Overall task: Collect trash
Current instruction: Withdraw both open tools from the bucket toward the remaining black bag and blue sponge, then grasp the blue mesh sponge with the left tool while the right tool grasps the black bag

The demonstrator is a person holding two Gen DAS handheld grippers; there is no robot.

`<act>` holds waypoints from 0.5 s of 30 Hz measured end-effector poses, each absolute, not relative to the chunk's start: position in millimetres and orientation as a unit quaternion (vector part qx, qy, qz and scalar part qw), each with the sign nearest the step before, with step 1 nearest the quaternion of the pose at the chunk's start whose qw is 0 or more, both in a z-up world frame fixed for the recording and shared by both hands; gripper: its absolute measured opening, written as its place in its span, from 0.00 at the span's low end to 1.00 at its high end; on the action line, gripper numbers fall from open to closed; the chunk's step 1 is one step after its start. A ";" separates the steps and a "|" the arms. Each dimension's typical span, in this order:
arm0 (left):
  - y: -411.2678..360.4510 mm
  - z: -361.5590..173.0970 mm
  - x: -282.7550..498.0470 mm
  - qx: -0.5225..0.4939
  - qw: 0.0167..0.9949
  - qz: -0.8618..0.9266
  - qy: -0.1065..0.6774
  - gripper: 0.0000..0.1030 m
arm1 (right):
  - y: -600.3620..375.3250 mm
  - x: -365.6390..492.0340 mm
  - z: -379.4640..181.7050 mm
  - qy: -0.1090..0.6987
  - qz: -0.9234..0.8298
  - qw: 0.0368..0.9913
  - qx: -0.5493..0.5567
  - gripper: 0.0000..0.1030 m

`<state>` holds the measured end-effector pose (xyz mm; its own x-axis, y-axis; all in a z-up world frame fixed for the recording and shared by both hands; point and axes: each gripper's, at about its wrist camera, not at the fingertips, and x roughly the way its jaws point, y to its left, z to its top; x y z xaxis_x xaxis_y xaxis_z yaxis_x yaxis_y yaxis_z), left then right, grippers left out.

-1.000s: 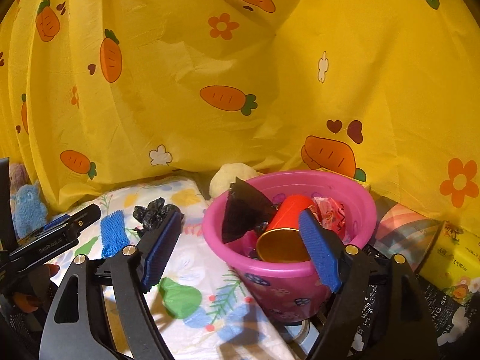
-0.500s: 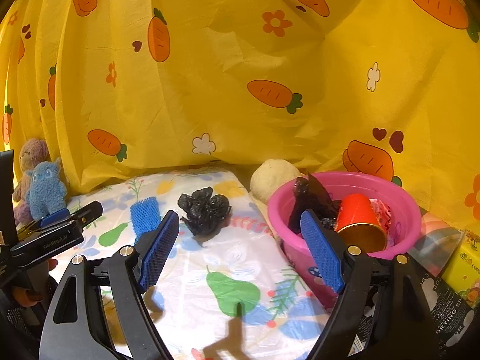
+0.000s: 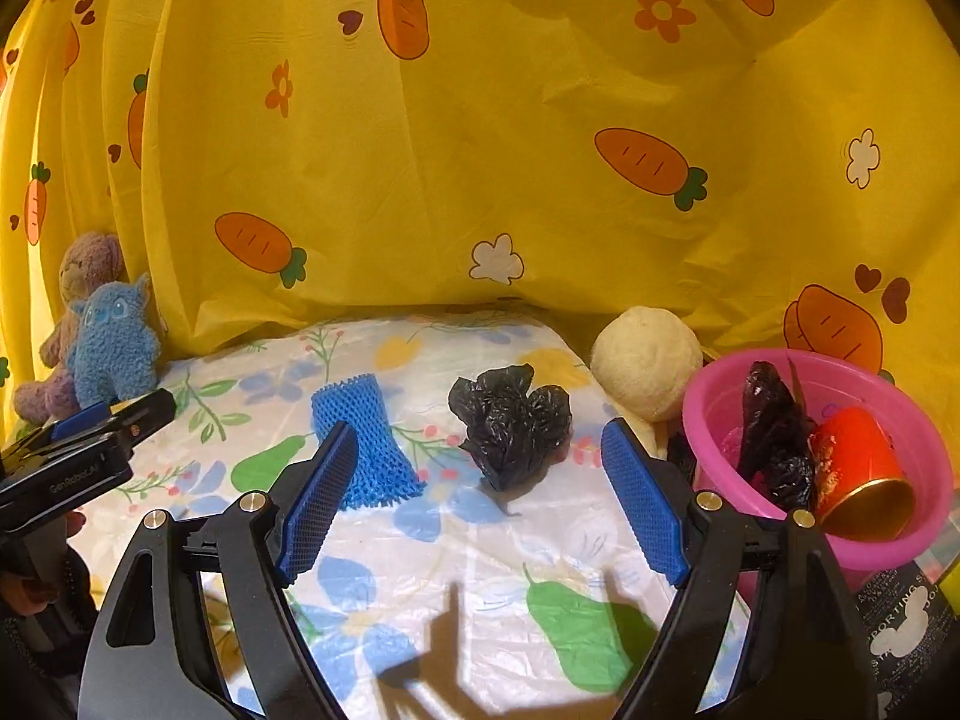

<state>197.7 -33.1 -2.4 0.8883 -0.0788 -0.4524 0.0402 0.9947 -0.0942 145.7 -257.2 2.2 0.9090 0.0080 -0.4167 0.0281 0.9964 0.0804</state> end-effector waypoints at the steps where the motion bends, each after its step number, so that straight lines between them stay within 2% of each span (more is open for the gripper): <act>1: -31.6 -1.0 199.5 -0.041 0.971 -0.028 0.232 0.92 | -257.0 153.0 -0.1 0.218 -0.006 0.975 0.040 0.78; 13: -11.6 -8.5 236.1 -0.058 0.967 0.018 0.246 0.92 | -272.7 232.1 -37.6 0.294 -0.023 0.954 0.055 0.73; 15: -15.2 -10.5 240.1 -0.054 0.967 0.013 0.250 0.92 | -273.0 241.5 -41.7 0.305 -0.021 0.951 0.054 0.69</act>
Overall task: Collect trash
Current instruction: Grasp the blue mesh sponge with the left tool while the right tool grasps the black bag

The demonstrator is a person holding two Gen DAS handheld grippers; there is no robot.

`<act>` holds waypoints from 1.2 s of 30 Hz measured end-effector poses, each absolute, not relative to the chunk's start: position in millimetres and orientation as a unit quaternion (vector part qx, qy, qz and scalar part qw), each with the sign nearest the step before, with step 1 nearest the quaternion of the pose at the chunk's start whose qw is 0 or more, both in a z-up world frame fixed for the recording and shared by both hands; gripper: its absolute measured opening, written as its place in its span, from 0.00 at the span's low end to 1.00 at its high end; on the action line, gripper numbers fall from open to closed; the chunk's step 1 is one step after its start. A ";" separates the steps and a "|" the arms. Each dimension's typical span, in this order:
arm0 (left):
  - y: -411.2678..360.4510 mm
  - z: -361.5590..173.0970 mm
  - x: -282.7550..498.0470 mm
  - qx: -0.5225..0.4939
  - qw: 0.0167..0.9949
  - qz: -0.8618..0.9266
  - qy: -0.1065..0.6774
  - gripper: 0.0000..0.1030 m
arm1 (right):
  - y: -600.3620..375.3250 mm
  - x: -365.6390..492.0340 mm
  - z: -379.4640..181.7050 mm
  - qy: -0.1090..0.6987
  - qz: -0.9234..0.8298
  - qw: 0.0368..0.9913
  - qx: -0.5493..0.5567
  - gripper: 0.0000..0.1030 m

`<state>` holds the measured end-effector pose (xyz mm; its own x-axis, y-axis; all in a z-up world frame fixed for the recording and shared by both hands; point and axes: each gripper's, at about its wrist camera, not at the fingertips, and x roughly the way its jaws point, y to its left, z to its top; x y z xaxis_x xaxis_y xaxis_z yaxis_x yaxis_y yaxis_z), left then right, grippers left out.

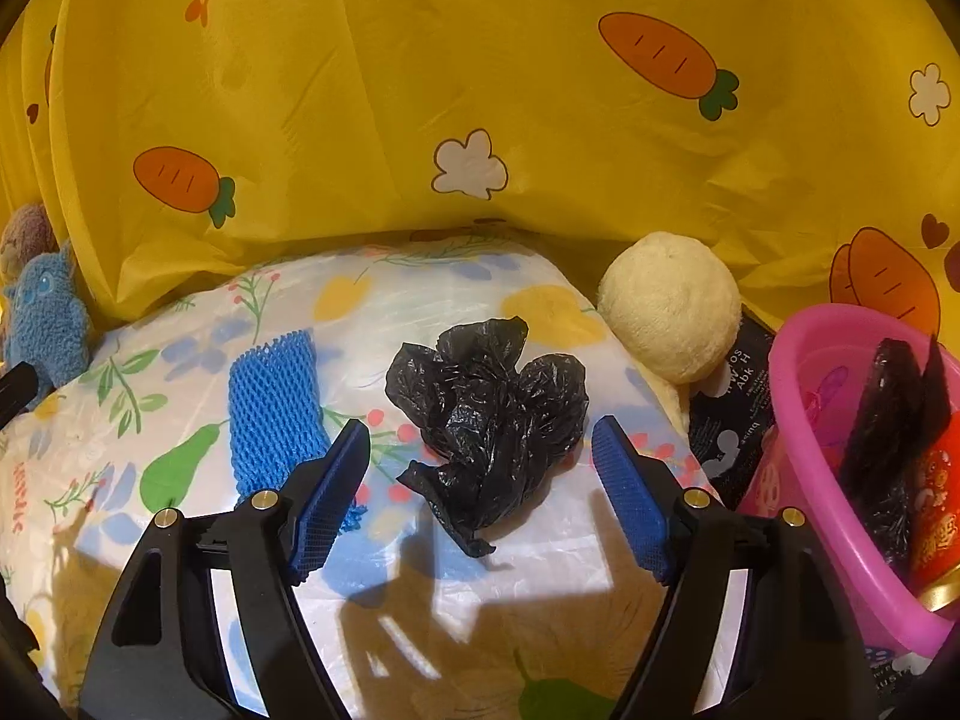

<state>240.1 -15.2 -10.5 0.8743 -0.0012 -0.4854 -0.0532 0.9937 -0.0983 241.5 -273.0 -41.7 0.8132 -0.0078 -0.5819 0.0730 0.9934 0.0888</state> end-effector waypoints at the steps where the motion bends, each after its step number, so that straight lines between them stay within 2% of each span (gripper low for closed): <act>1: -17.8 -11.3 241.6 -0.051 0.967 0.011 0.251 0.92 | -273.0 246.5 -44.2 0.312 -0.019 0.948 0.053 0.65; 3: -22.9 -13.2 243.4 -0.047 0.967 0.005 0.252 0.92 | -273.8 254.3 -49.5 0.326 -0.016 0.944 0.055 0.61; 5: -27.6 -15.5 246.5 -0.044 0.966 -0.002 0.256 0.92 | -273.7 261.5 -56.4 0.342 -0.013 0.938 0.056 0.45; 8: -35.6 -20.4 250.4 -0.041 0.963 -0.012 0.264 0.92 | -276.7 267.3 -60.9 0.359 -0.006 0.931 0.064 0.35; 11: -48.0 -24.3 253.3 -0.035 0.961 -0.027 0.273 0.92 | -276.4 266.1 -61.5 0.354 -0.002 0.933 0.065 0.19; 20: -101.5 -49.5 277.0 0.001 0.942 -0.080 0.327 0.88 | -287.6 223.6 -33.4 0.279 -0.016 0.957 0.080 0.17; 23: -119.5 -62.3 288.1 0.019 0.931 -0.091 0.354 0.84 | -292.9 203.6 -24.3 0.262 -0.010 0.961 0.084 0.17; 29: -148.4 -87.7 304.6 0.063 0.906 -0.106 0.404 0.73 | -302.6 176.4 -19.9 0.251 -0.009 0.964 0.084 0.17; 31: -154.1 -92.8 308.9 0.075 0.897 -0.109 0.421 0.65 | -303.9 170.5 -19.8 0.250 -0.010 0.965 0.079 0.17; 33: -155.9 -94.8 312.2 0.076 0.893 -0.117 0.427 0.64 | -305.6 165.0 -19.7 0.247 -0.008 0.966 0.077 0.17; 36: -157.8 -95.0 314.7 0.076 0.893 -0.123 0.426 0.53 | -307.5 159.2 -19.5 0.246 -0.006 0.966 0.077 0.17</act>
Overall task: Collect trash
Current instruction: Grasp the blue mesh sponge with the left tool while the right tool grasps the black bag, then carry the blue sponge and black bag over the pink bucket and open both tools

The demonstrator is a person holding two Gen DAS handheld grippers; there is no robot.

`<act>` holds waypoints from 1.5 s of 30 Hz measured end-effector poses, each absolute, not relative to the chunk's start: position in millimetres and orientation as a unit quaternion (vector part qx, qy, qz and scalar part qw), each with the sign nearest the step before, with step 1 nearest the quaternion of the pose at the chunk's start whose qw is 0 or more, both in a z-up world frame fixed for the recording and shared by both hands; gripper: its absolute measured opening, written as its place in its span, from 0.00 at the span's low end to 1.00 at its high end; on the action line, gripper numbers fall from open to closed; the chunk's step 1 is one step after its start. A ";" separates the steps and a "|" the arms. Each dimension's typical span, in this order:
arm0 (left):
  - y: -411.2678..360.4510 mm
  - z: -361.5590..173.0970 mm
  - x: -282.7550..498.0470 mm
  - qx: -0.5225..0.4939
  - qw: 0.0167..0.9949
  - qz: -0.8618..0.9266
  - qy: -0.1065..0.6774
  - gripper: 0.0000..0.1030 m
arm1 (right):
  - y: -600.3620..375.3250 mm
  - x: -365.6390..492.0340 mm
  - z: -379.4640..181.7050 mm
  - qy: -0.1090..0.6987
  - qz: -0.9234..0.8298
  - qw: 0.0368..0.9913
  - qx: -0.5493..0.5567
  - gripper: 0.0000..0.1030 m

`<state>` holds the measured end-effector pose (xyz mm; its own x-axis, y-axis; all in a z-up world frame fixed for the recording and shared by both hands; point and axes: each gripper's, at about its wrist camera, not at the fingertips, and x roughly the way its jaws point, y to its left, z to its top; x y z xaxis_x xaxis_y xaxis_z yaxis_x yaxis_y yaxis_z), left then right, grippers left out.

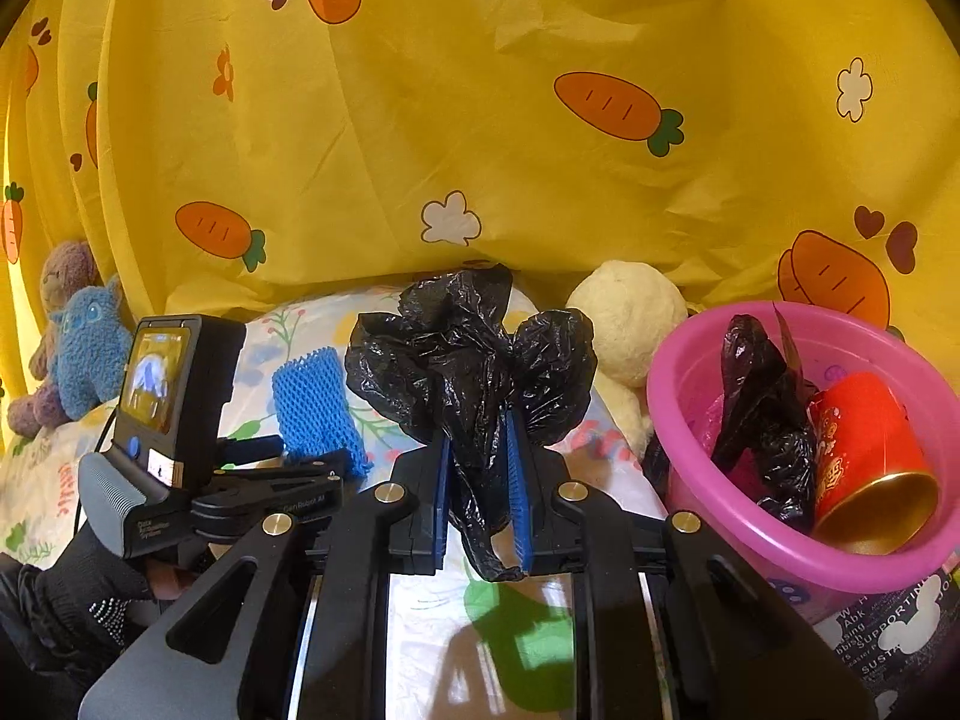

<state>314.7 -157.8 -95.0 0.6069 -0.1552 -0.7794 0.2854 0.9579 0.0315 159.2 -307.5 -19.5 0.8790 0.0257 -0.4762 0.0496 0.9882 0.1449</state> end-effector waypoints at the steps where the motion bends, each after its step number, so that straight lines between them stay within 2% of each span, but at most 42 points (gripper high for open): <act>1: -159.0 -94.8 314.6 0.077 0.893 -0.126 0.425 0.45 | -307.8 157.3 -19.9 0.246 -0.006 0.966 0.076 0.17; 2: -160.4 -94.4 314.2 0.078 0.893 -0.130 0.423 0.40 | -308.1 155.5 -20.7 0.246 -0.006 0.966 0.076 0.17; 4: -162.6 -93.3 313.0 0.079 0.894 -0.135 0.421 0.21 | -308.9 152.7 -22.3 0.247 -0.002 0.966 0.076 0.17; 5: -164.2 -93.3 313.0 0.081 0.893 -0.136 0.421 0.15 | -308.8 151.2 -22.9 0.247 0.000 0.966 0.076 0.17; 7: -166.0 -93.0 312.3 0.084 0.893 -0.137 0.420 0.10 | -309.0 147.8 -23.1 0.247 0.002 0.966 0.074 0.17; 15: -157.2 -80.9 301.0 0.080 0.906 -0.136 0.392 0.07 | -308.8 133.1 -16.9 0.238 0.006 0.969 0.070 0.17; 28: -108.4 1.0 220.8 0.040 0.943 -0.171 0.283 0.07 | -322.0 83.3 2.8 0.201 -0.020 0.977 0.064 0.17; 36: -154.2 34.6 168.0 0.051 0.933 -0.260 0.243 0.07 | -345.2 53.7 16.8 0.181 -0.060 0.979 0.074 0.17; 45: -236.9 45.0 140.3 0.068 0.903 -0.363 0.222 0.07 | -390.0 38.6 20.5 0.171 -0.115 0.973 0.102 0.17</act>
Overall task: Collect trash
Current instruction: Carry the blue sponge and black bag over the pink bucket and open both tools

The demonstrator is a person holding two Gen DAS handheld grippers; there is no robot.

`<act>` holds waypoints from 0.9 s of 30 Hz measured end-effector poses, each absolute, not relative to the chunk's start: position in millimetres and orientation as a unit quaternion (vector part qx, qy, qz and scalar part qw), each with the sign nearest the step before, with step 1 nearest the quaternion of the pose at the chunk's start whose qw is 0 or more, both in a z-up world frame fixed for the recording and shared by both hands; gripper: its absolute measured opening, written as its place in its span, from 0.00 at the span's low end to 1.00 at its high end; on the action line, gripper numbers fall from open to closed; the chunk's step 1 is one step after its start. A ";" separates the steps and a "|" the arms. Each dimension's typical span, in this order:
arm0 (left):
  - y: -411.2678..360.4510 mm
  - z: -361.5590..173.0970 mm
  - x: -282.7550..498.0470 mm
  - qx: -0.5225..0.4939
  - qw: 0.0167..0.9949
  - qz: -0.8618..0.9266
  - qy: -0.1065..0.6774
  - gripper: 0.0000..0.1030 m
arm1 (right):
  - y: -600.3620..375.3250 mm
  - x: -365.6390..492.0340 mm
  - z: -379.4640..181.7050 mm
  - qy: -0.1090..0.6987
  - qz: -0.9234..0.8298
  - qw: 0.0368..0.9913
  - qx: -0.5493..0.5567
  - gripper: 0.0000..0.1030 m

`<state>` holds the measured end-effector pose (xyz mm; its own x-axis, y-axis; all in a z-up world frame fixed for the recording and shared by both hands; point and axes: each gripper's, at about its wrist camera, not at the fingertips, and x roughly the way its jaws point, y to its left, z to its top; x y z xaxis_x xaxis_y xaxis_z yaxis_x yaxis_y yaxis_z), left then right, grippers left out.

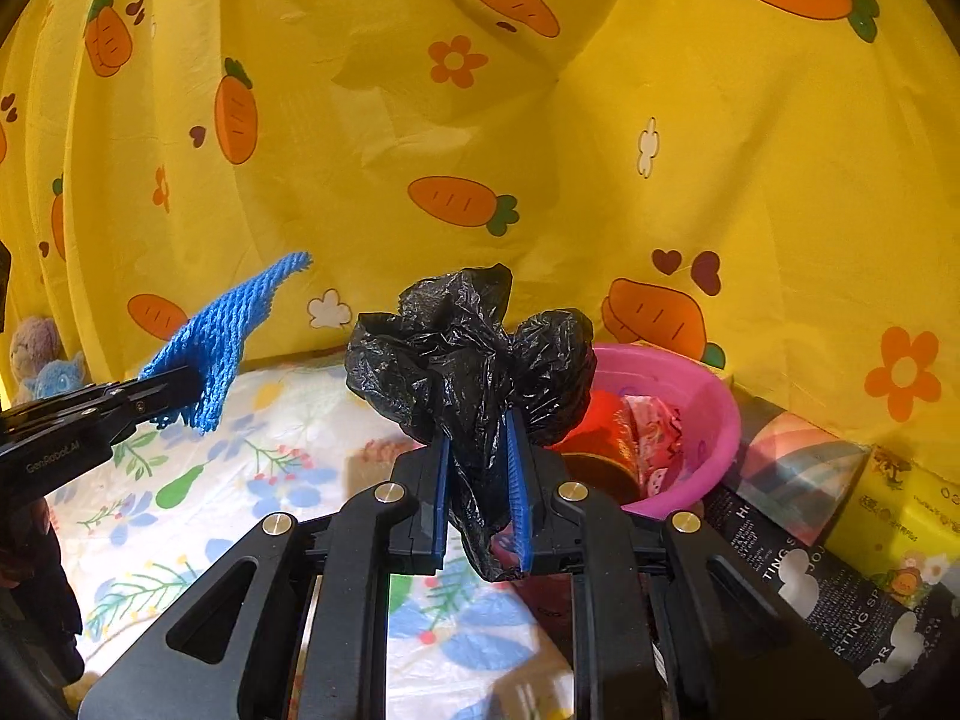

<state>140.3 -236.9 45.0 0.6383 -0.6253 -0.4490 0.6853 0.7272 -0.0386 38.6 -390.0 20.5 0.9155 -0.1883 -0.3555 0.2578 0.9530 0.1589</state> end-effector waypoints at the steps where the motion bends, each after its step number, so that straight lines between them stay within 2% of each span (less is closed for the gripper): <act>1: -246.3 45.0 139.9 0.067 0.898 -0.375 0.221 0.07 | -396.0 38.6 19.5 0.172 -0.120 0.972 0.106 0.17; 8: -315.5 28.9 150.2 0.071 0.855 -0.454 0.241 0.07 | -431.1 52.2 9.0 0.196 -0.137 0.963 0.128 0.17; 14: -365.1 -11.8 188.4 0.069 0.827 -0.460 0.315 0.07 | -451.9 76.5 -5.0 0.233 -0.137 0.952 0.141 0.17; 19: -383.4 -39.9 211.7 0.069 0.813 -0.451 0.362 0.07 | -462.1 102.2 -17.5 0.275 -0.149 0.941 0.131 0.17; 26: -386.7 -50.1 227.4 0.074 0.820 -0.425 0.375 0.09 | -473.8 122.9 -32.6 0.309 -0.185 0.926 0.115 0.17; 27: -386.4 -48.9 229.2 0.075 0.819 -0.427 0.375 0.12 | -474.6 122.3 -32.6 0.310 -0.183 0.925 0.118 0.17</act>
